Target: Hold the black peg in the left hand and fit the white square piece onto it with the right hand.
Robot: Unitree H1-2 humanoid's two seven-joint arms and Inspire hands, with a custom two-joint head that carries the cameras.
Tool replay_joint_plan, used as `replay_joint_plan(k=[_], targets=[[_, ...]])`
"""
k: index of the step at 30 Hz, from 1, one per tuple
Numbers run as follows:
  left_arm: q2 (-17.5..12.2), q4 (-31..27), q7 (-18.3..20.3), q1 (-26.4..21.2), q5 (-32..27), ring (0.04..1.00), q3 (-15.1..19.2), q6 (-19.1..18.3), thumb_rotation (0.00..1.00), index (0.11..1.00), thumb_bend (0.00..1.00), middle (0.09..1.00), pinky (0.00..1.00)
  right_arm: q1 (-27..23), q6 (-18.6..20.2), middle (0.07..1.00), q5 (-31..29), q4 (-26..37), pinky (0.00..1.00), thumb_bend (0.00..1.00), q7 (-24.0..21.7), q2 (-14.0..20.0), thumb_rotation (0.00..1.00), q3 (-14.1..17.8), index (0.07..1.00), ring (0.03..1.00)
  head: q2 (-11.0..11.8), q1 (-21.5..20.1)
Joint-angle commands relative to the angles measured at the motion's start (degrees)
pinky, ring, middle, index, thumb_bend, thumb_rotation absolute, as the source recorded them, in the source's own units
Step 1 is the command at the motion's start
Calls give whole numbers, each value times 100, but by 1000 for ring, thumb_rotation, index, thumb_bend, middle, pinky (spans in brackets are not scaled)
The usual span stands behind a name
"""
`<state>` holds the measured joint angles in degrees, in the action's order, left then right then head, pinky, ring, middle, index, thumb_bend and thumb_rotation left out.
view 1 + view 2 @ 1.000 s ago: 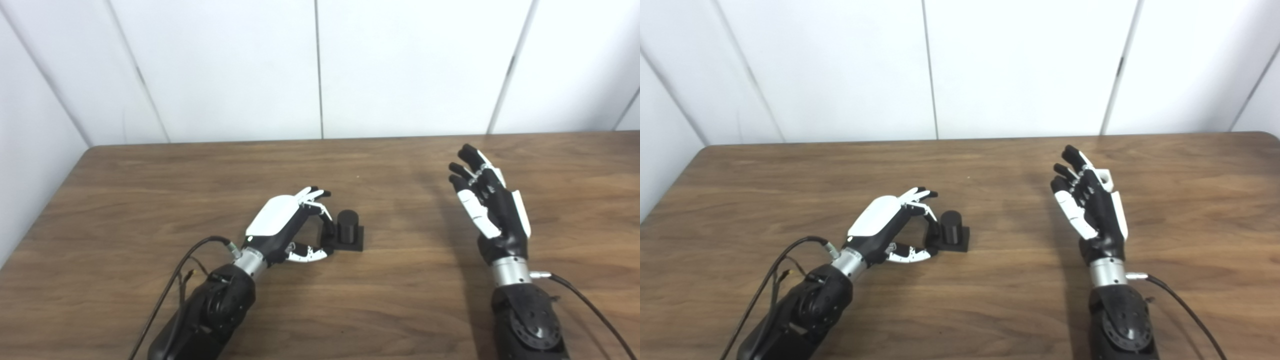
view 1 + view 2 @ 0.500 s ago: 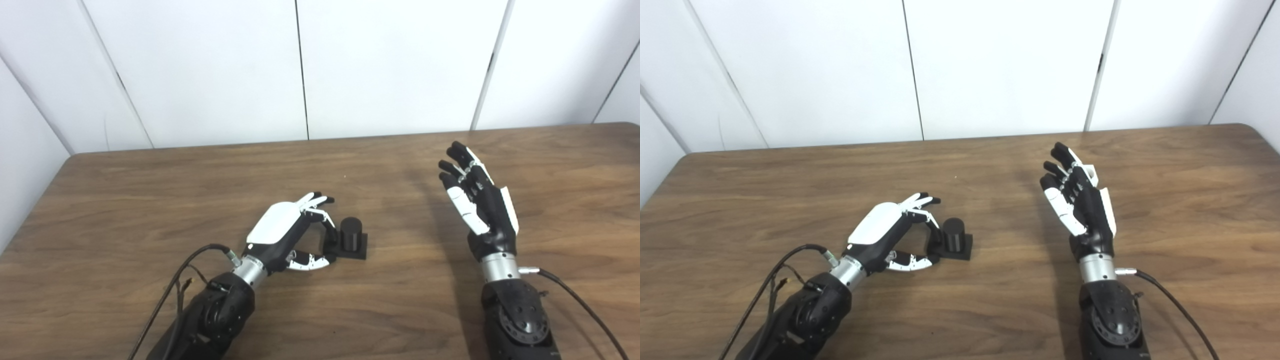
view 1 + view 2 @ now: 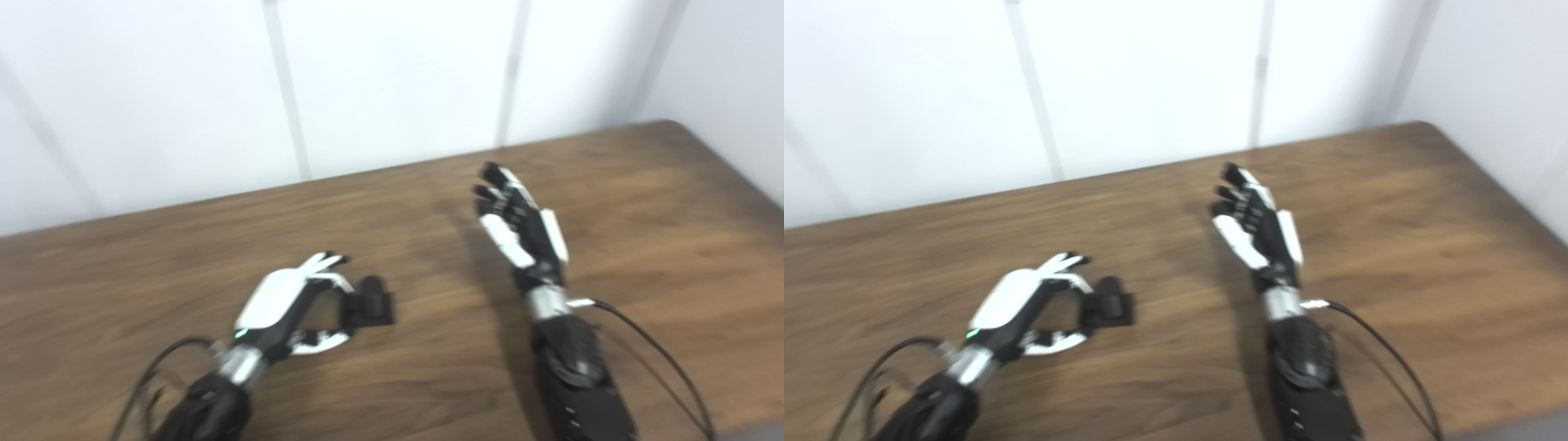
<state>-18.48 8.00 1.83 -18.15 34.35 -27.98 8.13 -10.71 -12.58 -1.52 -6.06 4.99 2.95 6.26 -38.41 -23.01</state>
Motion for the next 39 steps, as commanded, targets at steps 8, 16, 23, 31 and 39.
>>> replay_joint_plan(k=[8,16,23,31,39], targets=[[-281,408,537,276,143,949,-149,49,75,494,522,900,873,270,-490,871,462,148,761,641,435,73,559,235,846,822,141,-540],[-268,473,549,259,193,947,-194,69,76,494,522,900,862,-8,-132,783,1045,420,705,593,811,371,456,485,811,761,152,-511],[-283,412,559,284,167,947,-176,65,74,494,523,895,872,-369,359,822,1707,447,660,618,774,946,394,397,799,779,146,-479],[-306,457,529,289,171,951,-171,116,74,494,522,900,874,-785,955,866,2107,506,772,619,475,1543,383,183,796,833,135,-437],[-315,456,535,322,170,948,-174,152,75,494,522,900,869,-1220,1531,936,2312,226,843,627,-144,2159,384,-118,817,933,97,-374]])
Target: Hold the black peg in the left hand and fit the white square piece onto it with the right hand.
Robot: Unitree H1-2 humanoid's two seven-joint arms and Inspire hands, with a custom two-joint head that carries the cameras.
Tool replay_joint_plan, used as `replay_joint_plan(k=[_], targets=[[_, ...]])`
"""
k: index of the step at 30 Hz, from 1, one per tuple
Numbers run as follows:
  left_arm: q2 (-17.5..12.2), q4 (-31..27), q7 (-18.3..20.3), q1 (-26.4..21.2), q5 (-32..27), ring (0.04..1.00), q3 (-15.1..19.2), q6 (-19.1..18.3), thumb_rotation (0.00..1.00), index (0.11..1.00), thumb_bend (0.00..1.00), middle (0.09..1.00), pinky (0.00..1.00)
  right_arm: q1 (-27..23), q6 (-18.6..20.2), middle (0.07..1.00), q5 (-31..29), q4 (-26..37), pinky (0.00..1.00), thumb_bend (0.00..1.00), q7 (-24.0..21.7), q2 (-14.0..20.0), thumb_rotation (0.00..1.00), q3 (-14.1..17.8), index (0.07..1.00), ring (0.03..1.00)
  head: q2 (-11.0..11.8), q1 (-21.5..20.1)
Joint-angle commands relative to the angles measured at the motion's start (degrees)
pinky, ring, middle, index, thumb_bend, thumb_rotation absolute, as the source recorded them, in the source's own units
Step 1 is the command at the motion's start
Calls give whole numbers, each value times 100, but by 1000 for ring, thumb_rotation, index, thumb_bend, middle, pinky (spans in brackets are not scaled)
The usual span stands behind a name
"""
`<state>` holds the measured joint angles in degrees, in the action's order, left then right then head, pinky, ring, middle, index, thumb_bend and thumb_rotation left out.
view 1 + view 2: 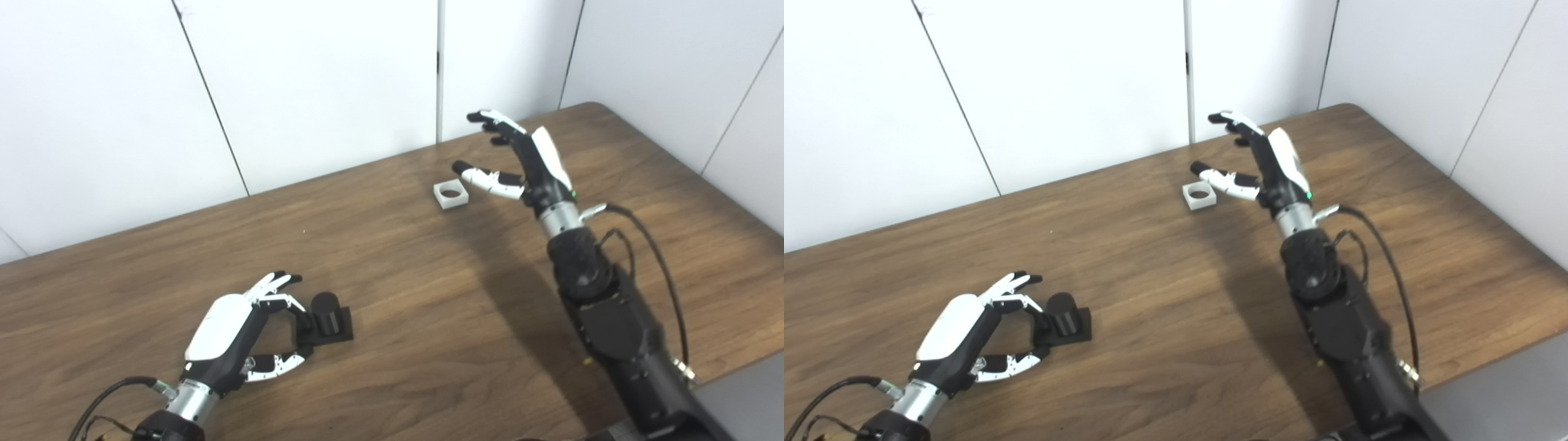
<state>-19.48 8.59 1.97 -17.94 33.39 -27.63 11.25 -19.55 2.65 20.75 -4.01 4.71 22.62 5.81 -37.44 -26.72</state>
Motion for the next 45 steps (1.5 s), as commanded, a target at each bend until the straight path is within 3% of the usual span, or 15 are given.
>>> replay_joint_plan(k=[1,4,7,18,22,31,38,45], targets=[[-213,395,526,309,258,948,-203,-169,75,494,522,900,869,-418,-12,938,123,-67,844,623,-193,284,385,-141,818,937,-1,-8],[-201,432,472,339,246,949,-187,-137,74,493,522,896,875,-683,-8,938,195,-309,809,607,-356,483,350,-313,808,921,2,-16],[-194,434,462,357,272,948,-198,-150,75,493,522,898,876,-964,131,933,199,-517,802,613,-512,583,249,-414,796,917,-6,-12],[-187,429,468,390,259,952,-188,-184,74,494,522,901,884,-1672,963,977,589,-1157,808,572,-1436,1033,163,-1072,845,964,-21,6],[-190,416,453,399,262,950,-178,-175,74,494,523,900,883,-1900,1032,972,803,-1497,820,602,-1678,1172,188,-1386,844,964,-30,48],[-206,367,485,435,254,953,-150,-229,74,494,523,901,889,-2263,1028,994,995,-2031,896,546,-2249,1381,258,-1839,879,988,-47,99],[-209,368,468,462,261,955,-144,-225,75,494,522,901,888,-2511,937,1000,1071,-2223,919,841,-2851,1588,490,-2178,896,1000,-77,141],[-202,361,488,464,252,954,-130,-245,75,494,522,902,886,-2607,935,1000,1110,-2357,906,964,-3009,1615,526,-2361,901,1000,-90,165]])
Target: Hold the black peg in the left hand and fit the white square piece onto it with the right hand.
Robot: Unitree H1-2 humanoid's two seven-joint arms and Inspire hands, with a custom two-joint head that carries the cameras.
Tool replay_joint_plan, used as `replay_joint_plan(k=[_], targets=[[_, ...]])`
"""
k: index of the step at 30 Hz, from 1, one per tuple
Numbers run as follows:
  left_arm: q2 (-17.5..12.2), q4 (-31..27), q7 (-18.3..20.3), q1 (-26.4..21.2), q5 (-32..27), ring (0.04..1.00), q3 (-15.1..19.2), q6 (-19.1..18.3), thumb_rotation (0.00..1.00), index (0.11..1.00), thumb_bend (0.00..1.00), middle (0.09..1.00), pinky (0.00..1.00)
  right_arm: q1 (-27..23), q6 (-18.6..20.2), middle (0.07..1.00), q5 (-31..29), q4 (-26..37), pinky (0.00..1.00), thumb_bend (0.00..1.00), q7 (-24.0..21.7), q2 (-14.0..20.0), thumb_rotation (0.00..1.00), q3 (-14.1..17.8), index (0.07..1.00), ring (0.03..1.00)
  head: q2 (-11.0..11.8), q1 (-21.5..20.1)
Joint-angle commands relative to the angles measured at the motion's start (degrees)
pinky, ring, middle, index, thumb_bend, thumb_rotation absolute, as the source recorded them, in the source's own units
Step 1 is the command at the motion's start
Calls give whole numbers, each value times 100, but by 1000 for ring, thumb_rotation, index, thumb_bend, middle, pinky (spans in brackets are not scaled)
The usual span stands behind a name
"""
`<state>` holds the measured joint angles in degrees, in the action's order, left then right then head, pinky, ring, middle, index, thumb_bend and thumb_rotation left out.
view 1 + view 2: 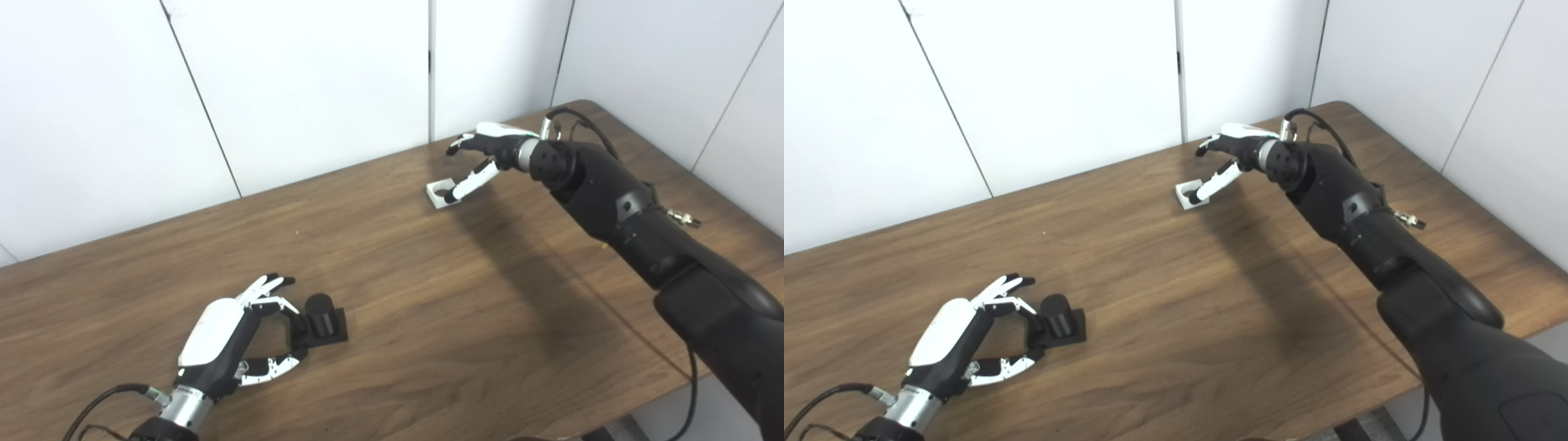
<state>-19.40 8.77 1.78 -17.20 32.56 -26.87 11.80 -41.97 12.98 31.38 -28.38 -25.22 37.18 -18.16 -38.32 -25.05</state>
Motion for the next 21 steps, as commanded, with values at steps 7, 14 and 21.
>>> replay_joint_plan(k=[7,14,21], targets=[[-232,320,541,388,351,954,-203,-332,77,494,522,902,887,-350,-67,1000,27,106,923,977,-152,153,543,43,910,1000,-8,10],[-215,330,513,376,349,951,-193,-322,75,494,522,900,886,-319,-98,1000,47,96,924,971,-147,107,526,22,902,1000,-27,36],[-217,318,479,396,380,949,-193,-309,75,494,522,901,888,-174,-101,999,99,114,914,869,-69,47,441,-16,872,994,-48,71]])
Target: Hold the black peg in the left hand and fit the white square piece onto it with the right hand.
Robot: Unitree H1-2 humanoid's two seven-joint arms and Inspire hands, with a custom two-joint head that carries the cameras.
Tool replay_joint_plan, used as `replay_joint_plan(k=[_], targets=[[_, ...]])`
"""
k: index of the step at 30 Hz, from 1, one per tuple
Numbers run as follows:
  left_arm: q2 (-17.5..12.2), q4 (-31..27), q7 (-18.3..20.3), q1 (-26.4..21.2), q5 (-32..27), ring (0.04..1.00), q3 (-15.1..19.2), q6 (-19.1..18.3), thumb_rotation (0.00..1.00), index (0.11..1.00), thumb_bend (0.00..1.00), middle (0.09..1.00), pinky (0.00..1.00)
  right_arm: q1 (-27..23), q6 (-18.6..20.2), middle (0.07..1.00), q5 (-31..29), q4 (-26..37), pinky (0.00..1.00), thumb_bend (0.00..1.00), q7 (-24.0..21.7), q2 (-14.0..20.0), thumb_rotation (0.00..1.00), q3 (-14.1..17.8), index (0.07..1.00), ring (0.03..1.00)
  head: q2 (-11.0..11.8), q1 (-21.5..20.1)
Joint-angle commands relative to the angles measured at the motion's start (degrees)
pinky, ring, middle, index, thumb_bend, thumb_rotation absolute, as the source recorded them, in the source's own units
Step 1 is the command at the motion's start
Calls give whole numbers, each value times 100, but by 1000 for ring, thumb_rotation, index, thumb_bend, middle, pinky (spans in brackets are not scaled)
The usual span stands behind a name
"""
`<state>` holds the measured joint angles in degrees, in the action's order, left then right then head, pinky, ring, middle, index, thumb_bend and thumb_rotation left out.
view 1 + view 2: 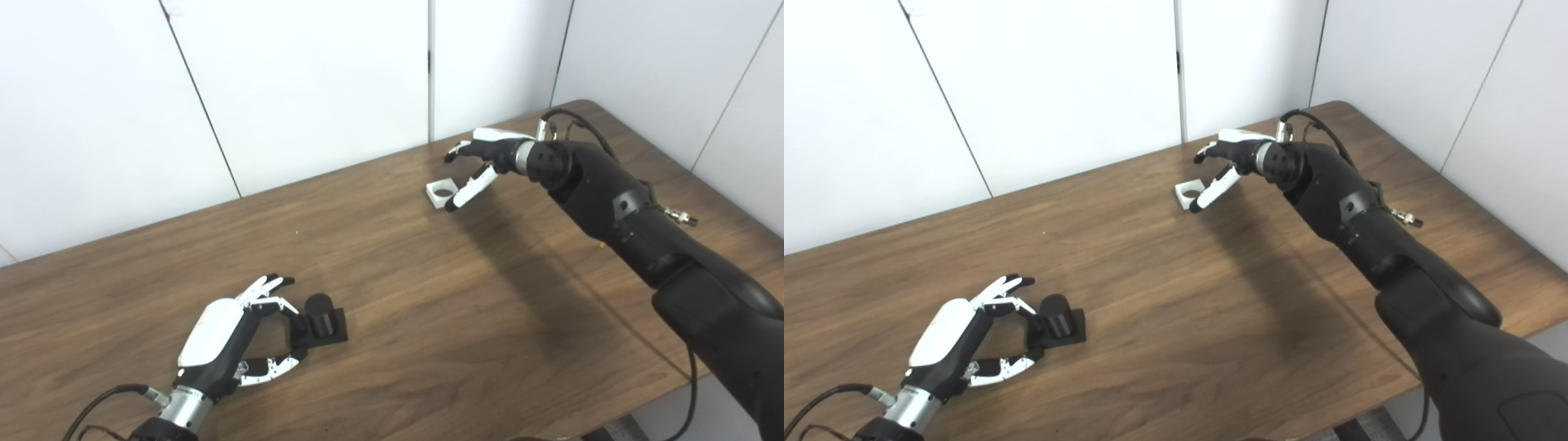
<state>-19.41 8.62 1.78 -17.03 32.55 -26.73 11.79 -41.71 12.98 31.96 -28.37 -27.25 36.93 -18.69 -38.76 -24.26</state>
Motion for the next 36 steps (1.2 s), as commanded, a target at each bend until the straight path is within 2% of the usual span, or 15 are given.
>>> replay_joint_plan(k=[1,7,14,25,36], targets=[[-216,314,499,387,382,951,-211,-327,75,494,522,903,890,-181,-102,998,34,103,910,849,143,59,420,41,862,992,-10,-4],[-192,275,505,432,364,950,-212,-347,75,494,522,900,891,-133,-185,994,31,13,894,814,214,18,381,47,833,988,-41,61],[-185,237,517,455,371,951,-199,-392,77,494,522,900,888,-83,-261,994,-32,-131,926,812,314,-51,370,77,829,995,-59,91],[-187,233,503,470,376,954,-201,-373,76,494,522,903,887,-84,-392,980,16,-349,874,788,545,-150,392,4,823,964,-70,148],[-171,155,537,513,391,958,-202,-457,76,494,522,904,897,-173,-451,979,26,-561,893,742,664,-265,399,-36,818,972,-86,217]])
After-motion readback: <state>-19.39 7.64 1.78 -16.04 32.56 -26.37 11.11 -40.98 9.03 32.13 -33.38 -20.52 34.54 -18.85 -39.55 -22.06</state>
